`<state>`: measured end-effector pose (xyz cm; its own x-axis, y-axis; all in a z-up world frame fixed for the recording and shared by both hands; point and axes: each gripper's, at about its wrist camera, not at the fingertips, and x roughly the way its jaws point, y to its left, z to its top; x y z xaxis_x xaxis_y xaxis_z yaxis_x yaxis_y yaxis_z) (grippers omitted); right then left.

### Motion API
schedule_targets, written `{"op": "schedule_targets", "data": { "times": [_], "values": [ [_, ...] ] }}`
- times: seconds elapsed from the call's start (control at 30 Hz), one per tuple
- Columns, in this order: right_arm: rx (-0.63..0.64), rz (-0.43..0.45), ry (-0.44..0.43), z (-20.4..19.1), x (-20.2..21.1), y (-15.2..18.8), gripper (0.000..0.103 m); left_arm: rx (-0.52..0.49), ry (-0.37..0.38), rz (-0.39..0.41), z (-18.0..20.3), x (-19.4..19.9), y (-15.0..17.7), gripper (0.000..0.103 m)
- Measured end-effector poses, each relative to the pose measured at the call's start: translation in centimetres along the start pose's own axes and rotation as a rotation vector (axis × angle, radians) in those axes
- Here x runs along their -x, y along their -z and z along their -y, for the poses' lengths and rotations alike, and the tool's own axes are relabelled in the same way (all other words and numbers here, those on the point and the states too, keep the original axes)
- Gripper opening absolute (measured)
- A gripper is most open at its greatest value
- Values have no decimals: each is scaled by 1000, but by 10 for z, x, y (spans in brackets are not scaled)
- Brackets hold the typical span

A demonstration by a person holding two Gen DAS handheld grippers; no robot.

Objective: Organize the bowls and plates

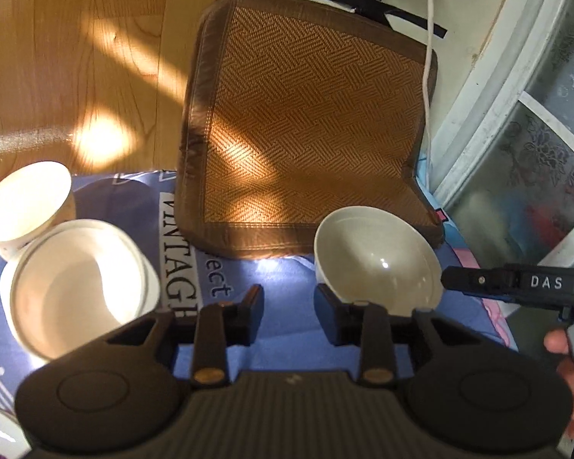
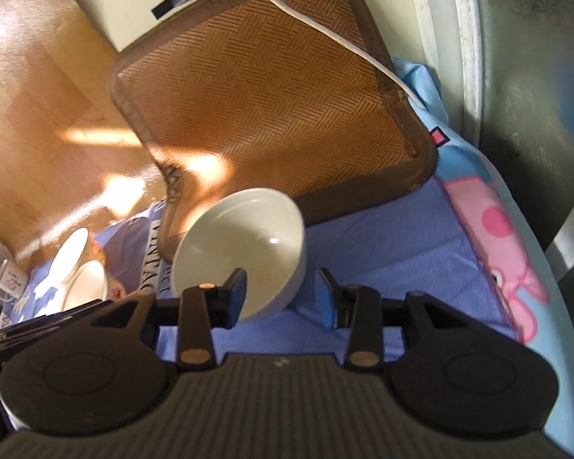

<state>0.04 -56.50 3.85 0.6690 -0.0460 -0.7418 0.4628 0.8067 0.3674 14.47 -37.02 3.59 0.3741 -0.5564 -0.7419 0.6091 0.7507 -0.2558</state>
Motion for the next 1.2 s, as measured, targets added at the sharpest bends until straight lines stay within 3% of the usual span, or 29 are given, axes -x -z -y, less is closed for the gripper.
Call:
{"op": "schedule_targets", "data": {
  "times": [0.23, 0.6, 0.63, 0.7, 0.77, 0.8, 0.9, 1.2],
  "values": [
    [64, -14, 27, 4, -16, -17, 44, -5, -21, -12, 14, -34, -19, 33],
    [104, -47, 30, 4, -38, -27, 44, -22, -60, -52, 20, -64, -16, 33],
    [101, -49, 29, 5, -40, -26, 44, -22, -63, -58, 20, -67, -15, 32],
    [104, -59, 26, 4, -45, -24, 43, -20, -53, -69, 19, -71, -14, 15],
    [119, -89, -2, 3, -48, -22, 14, -24, -34, -72, 20, -72, -12, 8],
    [118, -86, 11, 2, -47, -20, 9, -33, -39, -73, 22, -70, -11, 8],
    [170, -67, 25, -9, -33, -12, 8, -58, -43, -79, 25, -56, -8, 8],
    [276, -94, -69, -46, 20, 46, 10, -82, -32, -89, 4, 27, 41, 8]
  ]
}}
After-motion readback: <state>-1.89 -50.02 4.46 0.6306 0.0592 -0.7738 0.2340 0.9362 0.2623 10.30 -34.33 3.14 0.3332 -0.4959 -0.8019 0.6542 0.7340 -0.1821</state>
